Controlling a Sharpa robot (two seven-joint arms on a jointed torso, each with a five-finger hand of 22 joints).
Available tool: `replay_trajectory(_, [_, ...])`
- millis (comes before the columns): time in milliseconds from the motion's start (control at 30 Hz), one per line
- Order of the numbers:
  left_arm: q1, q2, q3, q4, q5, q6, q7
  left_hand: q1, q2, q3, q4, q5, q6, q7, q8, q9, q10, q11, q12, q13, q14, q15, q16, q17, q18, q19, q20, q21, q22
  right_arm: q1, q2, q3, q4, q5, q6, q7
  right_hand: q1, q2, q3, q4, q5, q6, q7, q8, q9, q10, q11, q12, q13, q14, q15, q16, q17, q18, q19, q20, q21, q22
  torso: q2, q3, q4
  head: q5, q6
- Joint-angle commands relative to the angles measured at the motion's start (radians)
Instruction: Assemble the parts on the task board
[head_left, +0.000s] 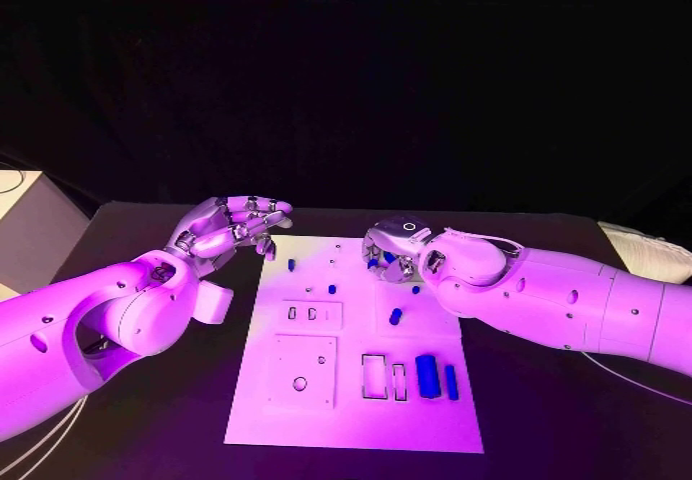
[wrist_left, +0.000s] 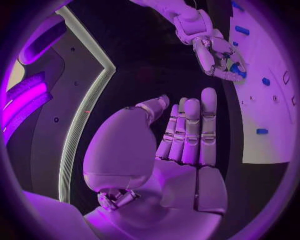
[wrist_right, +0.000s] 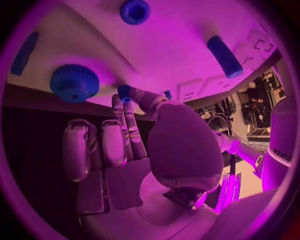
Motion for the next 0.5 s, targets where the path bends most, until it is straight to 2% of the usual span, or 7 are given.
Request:
replay_trajectory(33, [0.000,0.001,0.001,0.000,-0.005,0.012,0.002,-0.002,0.004,0.004,-0.004,0.000,-0.008,0.003,0.005,0.002,-0.004,0.000,0.006,0.002,-0.004,0.002,-0.002,0.002,0.007,-0.008,0.002,0.008,0.002,0.000,-0.001,0.000,0.008,-0.021,-0.067,-0.016,0.034,0.032,0.007,-0.013,0.003,0.010,0.000,0.006,0.004,0.042,-0.031,0.005,0.019,0.022,-0.009,0.007,0.002,0.005,0.000,-0.006,0.003,0.003,0.000,-0.0016,-0.0015,-0.001,0.005])
replay_trajectory(267, [0.000,0.001,0.001,-0.001,-0.005,0.011,0.002,-0.002,0.004,0.004,-0.004,0.000,-0.008,0.003,0.005,0.002,-0.004,0.000,0.006,0.002,-0.004,0.002,-0.002,0.002,0.007,-0.008,0.002,0.008,0.002,0.000,0.000,0.001,0.020,-0.030,-0.125,-0.044,0.029,0.031,0.005,-0.014,0.001,0.011,0.001,0.009,0.008,0.045,-0.030,0.005,0.021,0.022,-0.009,0.008,0.004,0.005,0.001,-0.007,0.005,0.005,0.001,-0.0036,0.0007,-0.001,0.008])
replay_trajectory(367, [0.000,0.001,0.001,-0.003,-0.005,0.011,0.004,-0.002,0.004,0.004,-0.004,0.000,-0.008,0.003,0.005,0.002,-0.004,0.000,0.006,0.002,-0.004,0.002,-0.002,0.002,0.007,-0.008,0.002,0.008,0.002,0.000,0.009,0.001,0.015,-0.036,-0.161,-0.061,0.029,0.030,0.004,-0.015,-0.001,0.010,0.001,0.009,0.009,0.044,-0.030,0.004,0.022,0.022,-0.009,0.009,0.004,0.005,0.001,-0.007,0.005,0.006,0.002,-0.0029,0.0009,0.000,0.013])
replay_trajectory(400, [0.000,0.001,0.001,-0.003,-0.005,0.011,0.005,-0.001,0.004,0.004,-0.004,-0.001,-0.008,0.003,0.006,0.002,-0.005,0.000,0.007,0.002,-0.005,0.002,-0.002,0.001,0.007,-0.009,0.002,0.008,0.002,0.000,0.014,0.001,0.013,-0.038,-0.170,-0.068,0.029,0.030,0.004,-0.018,-0.019,0.009,0.001,0.012,0.013,0.045,-0.031,0.003,0.024,0.022,-0.009,0.010,0.006,0.004,0.002,-0.007,0.006,0.009,0.002,-0.0030,0.0008,0.000,0.013])
replay_trajectory(500, [0.000,0.000,0.001,-0.003,-0.005,0.010,0.005,-0.002,0.004,0.003,-0.004,-0.001,-0.008,0.004,0.006,0.002,-0.006,0.001,0.007,0.002,-0.004,0.002,-0.001,0.001,0.007,-0.009,0.002,0.009,0.002,0.000,0.026,0.001,0.004,-0.043,-0.186,-0.083,0.029,0.030,0.004,-0.019,-0.024,0.009,0.001,0.012,0.014,0.046,-0.031,0.003,0.025,0.022,-0.009,0.011,0.007,0.004,0.002,-0.007,0.007,0.010,0.005,-0.0020,0.0001,-0.001,0.013])
